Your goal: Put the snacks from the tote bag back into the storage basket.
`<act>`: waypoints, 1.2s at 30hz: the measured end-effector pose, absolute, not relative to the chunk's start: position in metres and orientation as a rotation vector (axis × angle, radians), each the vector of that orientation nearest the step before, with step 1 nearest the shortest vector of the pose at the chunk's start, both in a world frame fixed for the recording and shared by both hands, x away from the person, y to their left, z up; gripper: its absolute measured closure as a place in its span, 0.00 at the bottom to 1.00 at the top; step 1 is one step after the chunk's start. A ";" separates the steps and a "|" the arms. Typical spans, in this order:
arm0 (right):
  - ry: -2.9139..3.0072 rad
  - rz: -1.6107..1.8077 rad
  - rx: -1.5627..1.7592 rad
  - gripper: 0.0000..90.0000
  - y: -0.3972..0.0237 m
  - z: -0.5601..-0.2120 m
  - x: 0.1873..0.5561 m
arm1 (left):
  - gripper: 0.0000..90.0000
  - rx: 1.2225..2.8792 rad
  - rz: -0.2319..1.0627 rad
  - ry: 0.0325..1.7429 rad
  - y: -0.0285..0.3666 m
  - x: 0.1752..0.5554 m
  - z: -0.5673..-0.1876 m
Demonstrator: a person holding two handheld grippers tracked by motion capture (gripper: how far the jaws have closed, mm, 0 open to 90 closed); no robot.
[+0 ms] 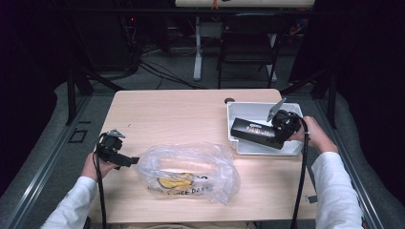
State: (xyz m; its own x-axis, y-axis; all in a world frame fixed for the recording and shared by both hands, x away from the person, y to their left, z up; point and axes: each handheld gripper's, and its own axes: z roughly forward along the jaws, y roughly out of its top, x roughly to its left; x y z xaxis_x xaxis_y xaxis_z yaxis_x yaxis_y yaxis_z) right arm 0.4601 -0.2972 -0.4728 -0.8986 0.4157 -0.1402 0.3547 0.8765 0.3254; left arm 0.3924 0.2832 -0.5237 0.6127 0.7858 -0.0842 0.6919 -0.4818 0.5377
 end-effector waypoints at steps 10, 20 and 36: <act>2.879 0.412 0.592 0.42 -0.293 -0.497 0.474 | 0.00 2.326 0.234 1.150 0.282 0.393 -0.524; 2.892 0.397 0.584 0.41 -0.292 -0.508 0.479 | 0.00 2.323 0.231 1.154 0.283 0.393 -0.525; 2.769 0.660 0.919 0.41 -0.297 -0.486 0.474 | 0.00 2.323 0.235 1.152 0.280 0.392 -0.523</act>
